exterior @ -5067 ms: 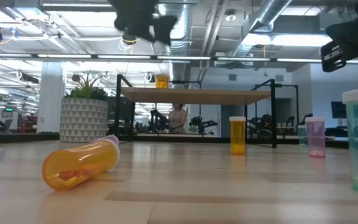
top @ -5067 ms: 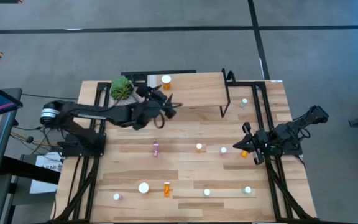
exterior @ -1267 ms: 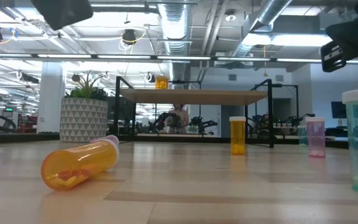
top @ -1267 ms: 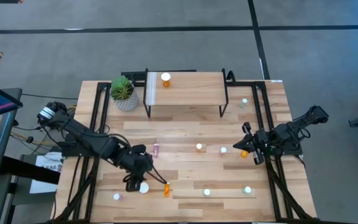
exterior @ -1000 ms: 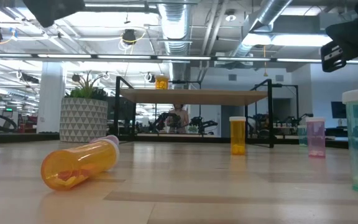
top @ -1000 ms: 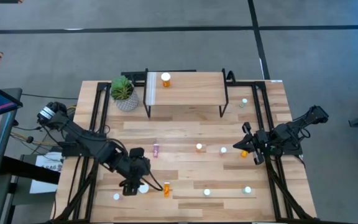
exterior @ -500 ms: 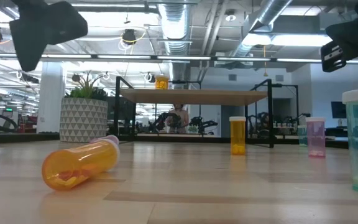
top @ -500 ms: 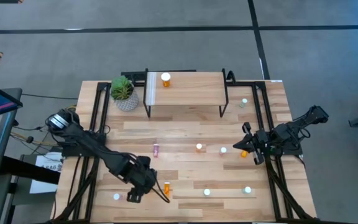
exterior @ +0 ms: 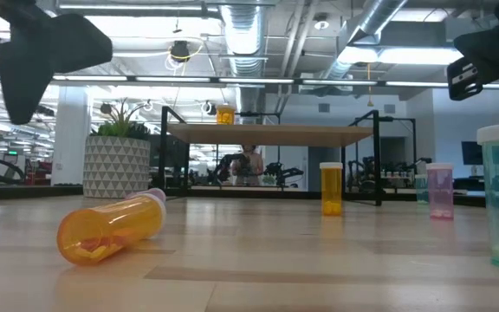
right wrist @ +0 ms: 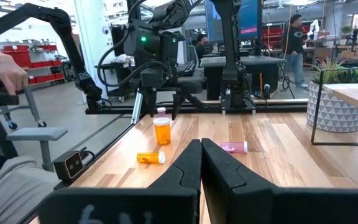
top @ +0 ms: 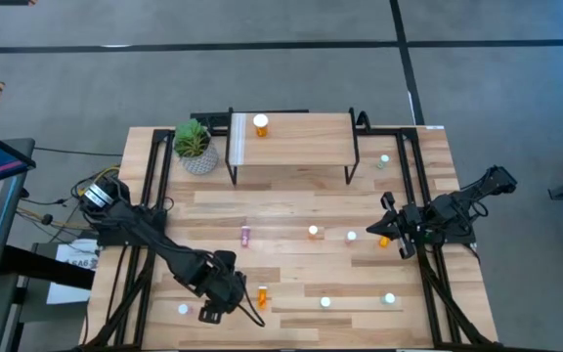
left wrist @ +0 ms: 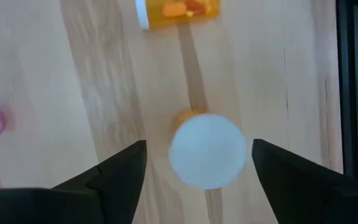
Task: Pick and place medicine bottles onto shelf by color
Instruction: Put the big orange pill bottle on the shelf aligned with the other big orange pill bottle, then put the blue pill bottle on the shelf
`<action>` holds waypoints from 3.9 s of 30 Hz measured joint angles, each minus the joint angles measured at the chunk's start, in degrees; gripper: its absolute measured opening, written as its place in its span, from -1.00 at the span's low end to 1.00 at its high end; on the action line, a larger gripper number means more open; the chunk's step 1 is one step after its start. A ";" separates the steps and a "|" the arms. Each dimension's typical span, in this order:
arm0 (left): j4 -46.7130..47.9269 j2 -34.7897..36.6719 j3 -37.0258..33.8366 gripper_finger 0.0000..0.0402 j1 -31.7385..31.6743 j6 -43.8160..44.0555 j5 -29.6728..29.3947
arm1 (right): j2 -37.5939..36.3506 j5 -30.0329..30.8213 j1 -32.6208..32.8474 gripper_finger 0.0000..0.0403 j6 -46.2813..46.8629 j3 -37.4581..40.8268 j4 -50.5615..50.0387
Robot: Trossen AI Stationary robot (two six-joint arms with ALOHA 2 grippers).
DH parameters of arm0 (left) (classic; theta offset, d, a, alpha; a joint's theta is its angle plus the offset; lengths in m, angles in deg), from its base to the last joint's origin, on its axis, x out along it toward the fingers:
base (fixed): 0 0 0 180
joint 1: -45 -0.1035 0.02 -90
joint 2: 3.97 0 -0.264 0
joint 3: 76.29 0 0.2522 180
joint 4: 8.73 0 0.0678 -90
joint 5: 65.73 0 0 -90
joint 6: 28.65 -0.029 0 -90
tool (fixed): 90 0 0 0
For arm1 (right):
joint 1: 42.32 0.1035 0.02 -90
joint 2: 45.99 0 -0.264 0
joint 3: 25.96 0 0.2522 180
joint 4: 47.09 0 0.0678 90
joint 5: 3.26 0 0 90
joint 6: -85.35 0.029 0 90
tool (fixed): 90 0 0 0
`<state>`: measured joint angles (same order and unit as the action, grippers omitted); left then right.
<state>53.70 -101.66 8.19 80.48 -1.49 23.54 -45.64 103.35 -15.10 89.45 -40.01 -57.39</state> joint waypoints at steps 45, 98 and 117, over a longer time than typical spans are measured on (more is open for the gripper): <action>-15.51 11.52 -11.33 0.57 -6.77 -17.31 -17.78 | -0.01 0.01 0.00 -0.84 0.00 0.01 0.00; -71.37 38.36 -28.09 0.57 -23.44 -38.45 -36.84 | 4.35 64.70 -0.75 -0.84 11.09 -7.50 -9.11; -79.71 34.64 -28.09 0.57 -36.20 -36.55 -22.60 | 17.44 47.57 -19.85 -0.84 17.92 -17.33 -21.48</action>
<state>-26.01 -67.02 -19.90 44.29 -38.05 0.94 -28.19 150.93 -34.95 107.37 -57.35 -78.87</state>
